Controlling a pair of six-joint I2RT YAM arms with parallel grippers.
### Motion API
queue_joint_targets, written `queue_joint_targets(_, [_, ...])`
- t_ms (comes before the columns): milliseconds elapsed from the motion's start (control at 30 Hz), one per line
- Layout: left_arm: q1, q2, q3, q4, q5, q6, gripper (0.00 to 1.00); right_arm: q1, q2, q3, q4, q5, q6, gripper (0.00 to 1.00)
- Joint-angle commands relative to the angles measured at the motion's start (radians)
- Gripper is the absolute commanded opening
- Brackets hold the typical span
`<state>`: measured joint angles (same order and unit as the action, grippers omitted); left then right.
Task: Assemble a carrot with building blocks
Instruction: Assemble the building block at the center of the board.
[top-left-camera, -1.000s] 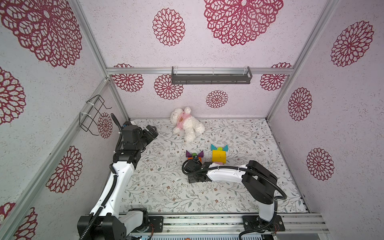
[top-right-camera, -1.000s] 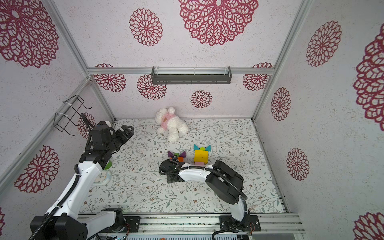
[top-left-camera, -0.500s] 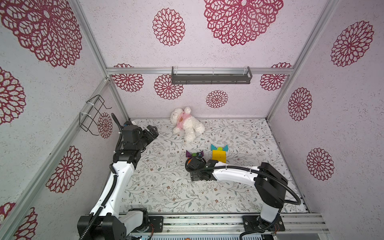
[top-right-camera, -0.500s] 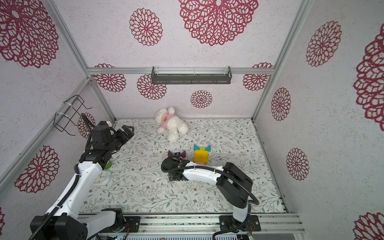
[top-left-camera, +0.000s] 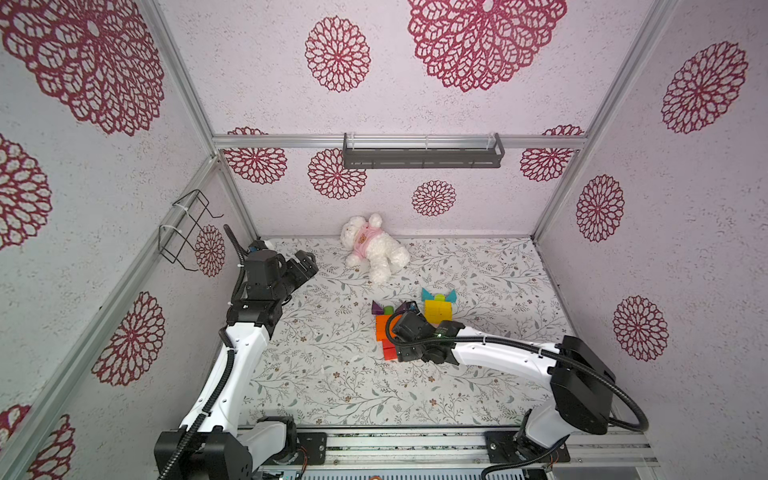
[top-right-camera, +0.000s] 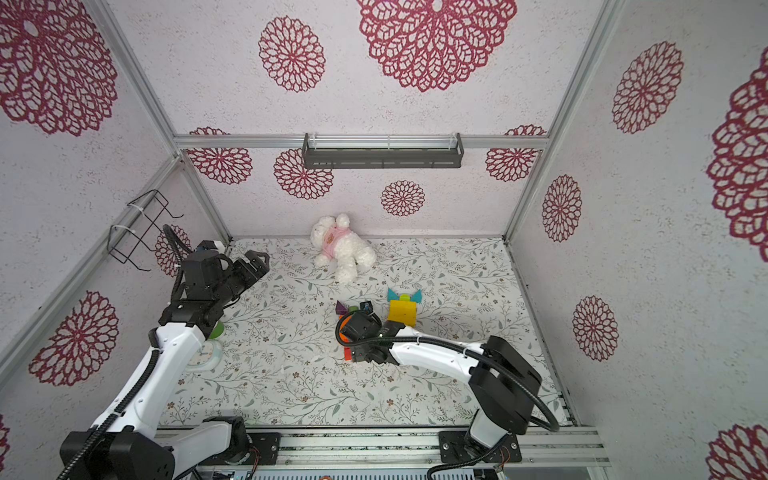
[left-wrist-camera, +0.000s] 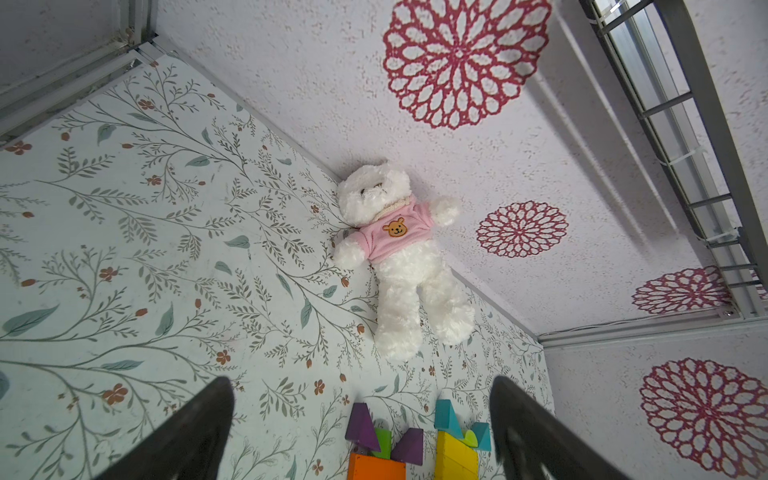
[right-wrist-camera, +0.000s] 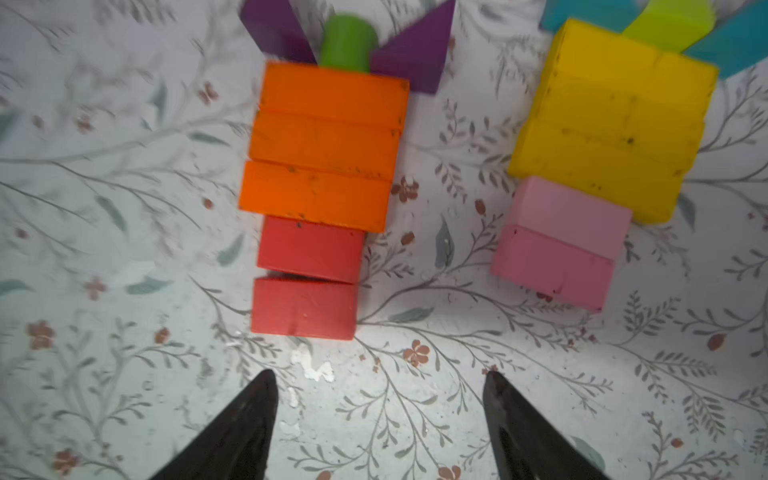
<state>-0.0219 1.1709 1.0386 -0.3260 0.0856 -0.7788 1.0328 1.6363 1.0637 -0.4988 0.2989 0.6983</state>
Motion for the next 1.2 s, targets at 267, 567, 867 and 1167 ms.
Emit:
queue_joint_targets(267, [-0.005,-0.001,0.014,0.025,0.001,0.006,0.97,0.004,0.157,0.035,0.046,-0.063,-0.050,0.82])
queue_joint_targets(567, [-0.007,0.000,0.012,0.031,0.022,-0.003,0.97,0.004,0.194,0.056,0.064,-0.068,-0.036,0.84])
queue_joint_targets(867, [-0.007,0.003,0.014,0.030,0.022,0.002,0.97,0.025,0.095,0.056,-0.006,-0.058,-0.037,0.84])
queue_joint_targets(1167, [-0.178,-0.049,0.121,-0.032,-0.045,0.228,0.97,0.017,-0.319,0.202,-0.029,0.163,-0.239,0.99])
